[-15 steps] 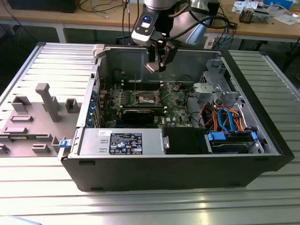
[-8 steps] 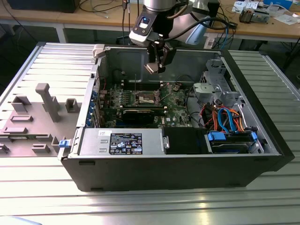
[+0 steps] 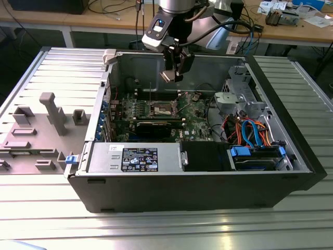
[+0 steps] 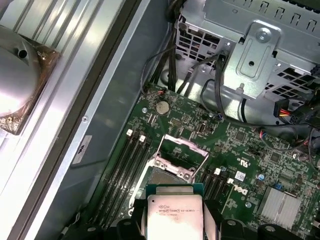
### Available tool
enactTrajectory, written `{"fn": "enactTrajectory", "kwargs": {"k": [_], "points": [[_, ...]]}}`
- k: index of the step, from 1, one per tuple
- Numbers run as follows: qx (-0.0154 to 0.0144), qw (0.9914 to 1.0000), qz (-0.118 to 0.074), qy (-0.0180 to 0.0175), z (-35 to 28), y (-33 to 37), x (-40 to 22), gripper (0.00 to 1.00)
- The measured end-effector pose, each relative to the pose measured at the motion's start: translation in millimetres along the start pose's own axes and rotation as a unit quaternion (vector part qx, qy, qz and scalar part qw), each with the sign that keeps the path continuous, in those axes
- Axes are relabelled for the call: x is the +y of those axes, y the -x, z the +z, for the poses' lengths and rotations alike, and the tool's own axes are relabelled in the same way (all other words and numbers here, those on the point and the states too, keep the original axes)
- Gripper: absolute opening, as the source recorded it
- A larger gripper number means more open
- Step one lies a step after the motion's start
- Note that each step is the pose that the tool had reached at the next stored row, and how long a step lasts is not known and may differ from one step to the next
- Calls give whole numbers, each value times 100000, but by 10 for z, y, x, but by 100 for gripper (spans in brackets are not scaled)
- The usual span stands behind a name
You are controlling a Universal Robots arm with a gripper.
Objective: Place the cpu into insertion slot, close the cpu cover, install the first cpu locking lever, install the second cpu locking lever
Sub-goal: 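Place the cpu into insertion slot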
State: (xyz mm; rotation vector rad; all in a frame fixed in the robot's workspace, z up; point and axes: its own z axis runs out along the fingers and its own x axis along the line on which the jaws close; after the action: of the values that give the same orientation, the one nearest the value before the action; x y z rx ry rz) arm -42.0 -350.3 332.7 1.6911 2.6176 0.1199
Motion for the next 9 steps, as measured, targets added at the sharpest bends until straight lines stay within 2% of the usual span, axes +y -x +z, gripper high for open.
{"fn": "enactTrajectory", "kwargs": {"k": [9], "points": [[19, 99988, 1501, -275, 20, 0, -2, 54]]}}
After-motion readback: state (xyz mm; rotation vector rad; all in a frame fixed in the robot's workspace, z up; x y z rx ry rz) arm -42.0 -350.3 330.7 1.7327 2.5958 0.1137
